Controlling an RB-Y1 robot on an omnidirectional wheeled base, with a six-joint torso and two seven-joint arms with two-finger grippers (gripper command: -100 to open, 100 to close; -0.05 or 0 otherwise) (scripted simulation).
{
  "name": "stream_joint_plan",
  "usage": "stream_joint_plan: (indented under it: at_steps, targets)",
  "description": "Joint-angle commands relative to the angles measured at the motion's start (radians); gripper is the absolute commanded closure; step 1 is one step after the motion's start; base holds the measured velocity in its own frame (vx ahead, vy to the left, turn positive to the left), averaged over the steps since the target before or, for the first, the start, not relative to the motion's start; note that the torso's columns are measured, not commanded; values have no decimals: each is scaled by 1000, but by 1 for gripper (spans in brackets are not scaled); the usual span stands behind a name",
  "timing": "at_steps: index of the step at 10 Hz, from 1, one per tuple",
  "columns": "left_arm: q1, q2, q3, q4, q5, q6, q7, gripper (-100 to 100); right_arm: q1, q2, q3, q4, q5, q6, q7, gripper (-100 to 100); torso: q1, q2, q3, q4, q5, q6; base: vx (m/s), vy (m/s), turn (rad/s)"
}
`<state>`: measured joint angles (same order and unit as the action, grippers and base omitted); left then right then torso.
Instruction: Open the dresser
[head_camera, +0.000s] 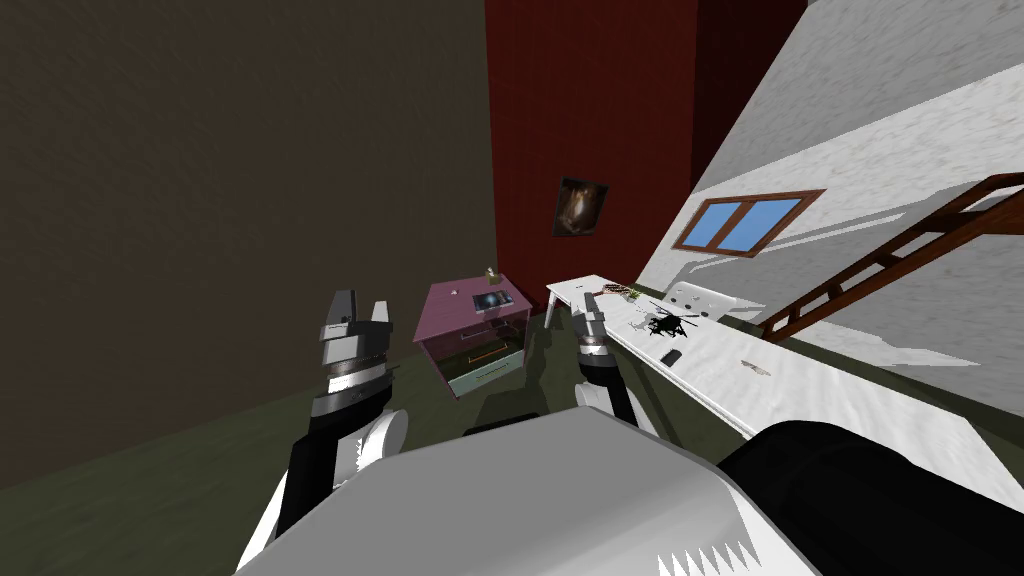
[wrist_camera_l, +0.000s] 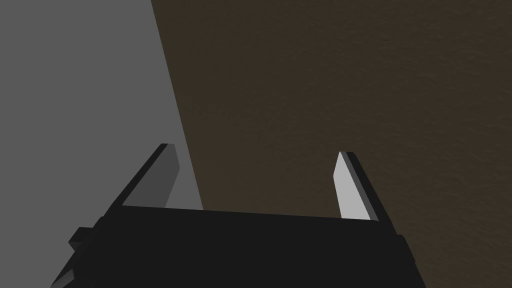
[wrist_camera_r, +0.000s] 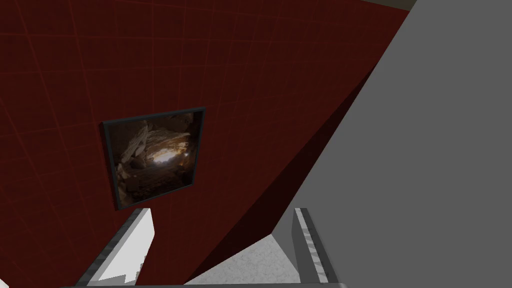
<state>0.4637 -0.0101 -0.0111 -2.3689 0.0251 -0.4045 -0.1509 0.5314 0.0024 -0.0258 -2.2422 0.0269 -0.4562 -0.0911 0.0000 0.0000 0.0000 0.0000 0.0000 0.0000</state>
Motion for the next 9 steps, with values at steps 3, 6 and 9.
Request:
stream_joint_plan:
  at_steps: [3,6,9]
  targets:
    - [0,0,0,0,0,0,0,0,0,0,0,0,0,0,0,0,0,175,-351,176,0,0,0,0,0]
    - [0,0,0,0,0,0,0,0,0,0,0,0,0,0,0,0,0,396,-792,396,0,0,0,0,0]
    - [0,0,0,0,0,0,0,0,0,0,0,0,0,0,0,0,0,618,-1234,617,0,0,0,0,0]
